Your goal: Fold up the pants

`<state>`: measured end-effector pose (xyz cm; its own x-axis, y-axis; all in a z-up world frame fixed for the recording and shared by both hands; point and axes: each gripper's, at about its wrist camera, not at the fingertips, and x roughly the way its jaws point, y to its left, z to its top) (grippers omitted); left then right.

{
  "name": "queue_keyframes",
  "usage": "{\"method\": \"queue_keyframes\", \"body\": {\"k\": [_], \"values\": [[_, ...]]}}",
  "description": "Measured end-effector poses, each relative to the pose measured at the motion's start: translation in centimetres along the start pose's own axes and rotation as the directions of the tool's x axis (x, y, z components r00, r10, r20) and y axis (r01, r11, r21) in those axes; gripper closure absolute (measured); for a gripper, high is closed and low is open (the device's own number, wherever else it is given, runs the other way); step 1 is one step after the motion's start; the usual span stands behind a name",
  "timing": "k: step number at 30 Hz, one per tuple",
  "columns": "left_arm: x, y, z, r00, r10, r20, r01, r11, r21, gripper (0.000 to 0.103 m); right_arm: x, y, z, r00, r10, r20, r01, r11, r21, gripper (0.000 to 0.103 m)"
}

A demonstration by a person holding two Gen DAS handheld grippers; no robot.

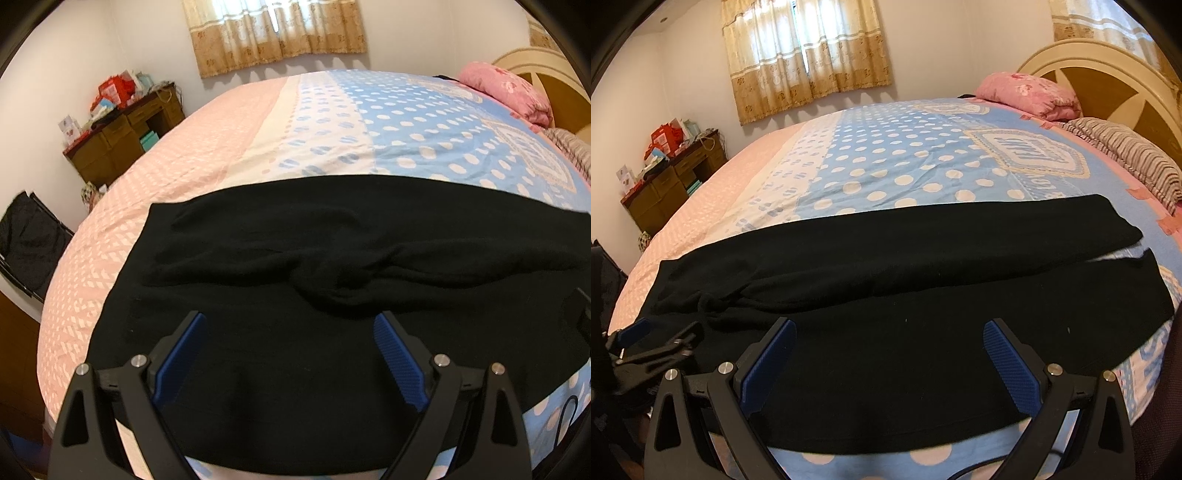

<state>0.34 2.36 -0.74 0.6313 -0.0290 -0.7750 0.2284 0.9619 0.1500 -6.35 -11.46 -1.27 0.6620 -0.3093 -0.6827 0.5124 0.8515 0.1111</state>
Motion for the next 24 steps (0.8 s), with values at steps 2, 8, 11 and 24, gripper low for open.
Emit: {"method": "queue_keyframes", "body": {"k": [2, 8, 11, 24], "values": [[0.8, 1.7, 1.1, 1.0, 0.006, -0.019, -0.006, 1.0, -0.026, 0.008, 0.9, -0.1, 1.2, 1.0, 0.023, -0.004, -0.024, 1.0, -0.02, 0.001], [3.1, 6.0, 5.0, 0.996, 0.091, -0.02, -0.092, 0.993, -0.08, 0.004, 5.3, 3.1, 7.1, 0.99, 0.133, -0.055, -0.142, 0.967, -0.214, 0.001], [4.6, 7.9, 6.6, 0.994, 0.108, -0.034, -0.111, 0.986, -0.12, 0.004, 8.2, 6.3, 8.7, 0.982, 0.168, -0.081, -0.186, 0.919, -0.347, 0.011], [12.1, 9.7, 7.4, 0.983, 0.068, -0.173, -0.1, 0.978, -0.183, 0.004, 21.0, 13.2, 11.9, 0.886, 0.277, -0.37, -0.428, 0.796, -0.427, 0.046]]}}
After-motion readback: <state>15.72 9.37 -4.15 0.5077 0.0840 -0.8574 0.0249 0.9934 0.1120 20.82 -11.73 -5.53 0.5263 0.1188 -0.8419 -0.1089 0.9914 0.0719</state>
